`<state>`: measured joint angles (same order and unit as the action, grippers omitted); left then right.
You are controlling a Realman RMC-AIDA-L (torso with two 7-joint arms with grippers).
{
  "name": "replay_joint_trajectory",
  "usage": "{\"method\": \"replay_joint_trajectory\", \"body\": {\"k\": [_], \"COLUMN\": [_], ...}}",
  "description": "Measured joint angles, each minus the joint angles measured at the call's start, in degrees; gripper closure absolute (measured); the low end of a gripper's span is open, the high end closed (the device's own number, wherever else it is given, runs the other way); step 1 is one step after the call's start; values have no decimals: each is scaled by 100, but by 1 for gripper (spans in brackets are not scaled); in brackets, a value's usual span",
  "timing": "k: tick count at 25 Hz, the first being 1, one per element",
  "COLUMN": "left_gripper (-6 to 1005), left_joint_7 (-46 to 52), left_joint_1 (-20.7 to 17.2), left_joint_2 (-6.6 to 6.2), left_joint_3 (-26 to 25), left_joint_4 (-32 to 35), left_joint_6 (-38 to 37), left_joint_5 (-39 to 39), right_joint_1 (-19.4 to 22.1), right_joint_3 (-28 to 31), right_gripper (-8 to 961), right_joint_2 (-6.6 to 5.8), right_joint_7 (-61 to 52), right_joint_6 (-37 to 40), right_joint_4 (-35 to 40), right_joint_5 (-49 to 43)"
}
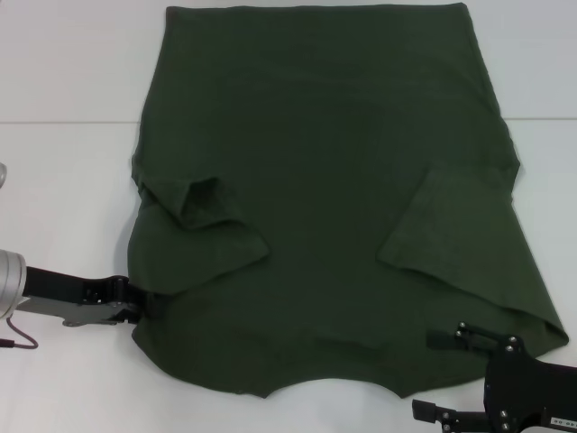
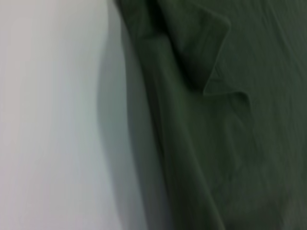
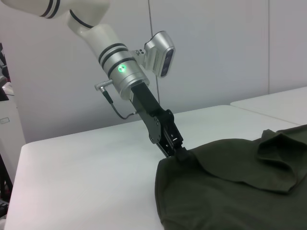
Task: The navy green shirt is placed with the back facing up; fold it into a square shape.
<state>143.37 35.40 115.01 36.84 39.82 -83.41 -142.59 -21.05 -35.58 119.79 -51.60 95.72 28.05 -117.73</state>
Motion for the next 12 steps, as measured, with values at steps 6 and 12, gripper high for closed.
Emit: {"method": "replay_joint_trajectory", "body": {"k": [6,12], "left_gripper": [650,863], "left_joint_7": [-17,-27], "left_joint_1": [-4,-6], "left_joint_2": [4,3], "left_joint_3": [30,53], "left_joint_4": [0,-13], "left_joint_6": [54,63], "left_joint_5": [1,14], "right_joint_1": [-12,-13], "right_joint_3": [0,136], "right_gripper": [36,36], "right_joint_2": [-16,-9], "right_joint_7": [-26,-165], "right_joint_6": [0,0], "right_joint_4": [7,17], "right_joint_5": [4,5]}}
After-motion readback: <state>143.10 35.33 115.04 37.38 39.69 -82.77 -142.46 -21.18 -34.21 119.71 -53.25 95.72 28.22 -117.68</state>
